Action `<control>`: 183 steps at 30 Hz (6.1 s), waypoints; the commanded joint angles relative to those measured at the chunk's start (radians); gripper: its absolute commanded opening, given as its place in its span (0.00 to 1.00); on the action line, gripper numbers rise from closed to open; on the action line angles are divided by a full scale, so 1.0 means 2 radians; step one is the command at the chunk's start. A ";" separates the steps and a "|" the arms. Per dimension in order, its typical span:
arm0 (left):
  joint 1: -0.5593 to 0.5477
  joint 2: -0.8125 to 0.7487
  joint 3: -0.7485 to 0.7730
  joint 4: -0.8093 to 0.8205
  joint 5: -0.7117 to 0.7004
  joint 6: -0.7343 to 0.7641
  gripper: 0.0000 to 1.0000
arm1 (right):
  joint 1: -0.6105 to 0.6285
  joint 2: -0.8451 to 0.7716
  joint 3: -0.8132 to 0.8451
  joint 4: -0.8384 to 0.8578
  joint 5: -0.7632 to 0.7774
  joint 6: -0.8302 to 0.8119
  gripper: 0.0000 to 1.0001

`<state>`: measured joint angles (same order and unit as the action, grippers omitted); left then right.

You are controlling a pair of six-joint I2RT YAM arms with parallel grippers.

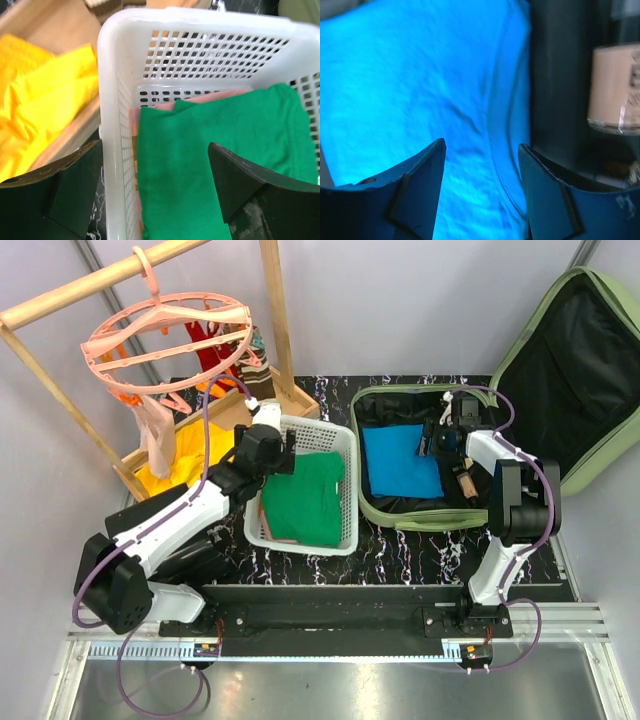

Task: Open, take out, and arrange the luggage
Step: Pick up the object with both arms, then place the object in the container

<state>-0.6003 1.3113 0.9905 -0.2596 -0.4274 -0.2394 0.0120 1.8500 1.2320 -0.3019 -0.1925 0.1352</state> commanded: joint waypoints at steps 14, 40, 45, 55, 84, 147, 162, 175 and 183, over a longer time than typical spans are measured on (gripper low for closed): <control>-0.008 0.009 -0.027 0.057 0.007 -0.063 0.91 | -0.001 0.005 0.015 0.037 0.010 -0.017 0.65; -0.067 0.037 0.096 0.047 0.050 -0.003 0.98 | -0.001 0.002 0.010 0.040 0.082 -0.050 0.63; -0.109 0.107 0.168 0.076 0.102 -0.021 0.98 | 0.001 0.015 0.018 0.042 0.077 -0.053 0.60; -0.130 0.260 0.307 0.078 0.162 -0.066 0.95 | 0.011 0.046 0.032 0.044 0.072 -0.061 0.50; -0.129 0.453 0.437 0.020 0.185 -0.120 0.87 | -0.022 0.002 0.017 0.002 0.165 -0.038 0.00; -0.111 0.227 0.308 0.040 0.198 -0.074 0.00 | 0.089 -0.209 0.044 -0.065 0.014 0.050 0.00; -0.103 -0.020 -0.010 0.018 0.129 -0.117 0.00 | 0.282 -0.212 -0.021 -0.032 0.006 0.139 0.00; -0.064 -0.145 -0.112 -0.028 0.060 -0.122 0.00 | 0.348 -0.156 -0.005 0.011 0.023 0.159 0.00; -0.037 -0.139 -0.135 -0.033 0.086 -0.126 0.00 | 0.353 -0.122 -0.005 0.014 0.036 0.152 0.00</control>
<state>-0.6968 1.0336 0.7307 -0.3565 -0.2619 -0.4797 0.7090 1.5967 1.1759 -0.3141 -0.1474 0.4400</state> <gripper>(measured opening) 0.072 0.021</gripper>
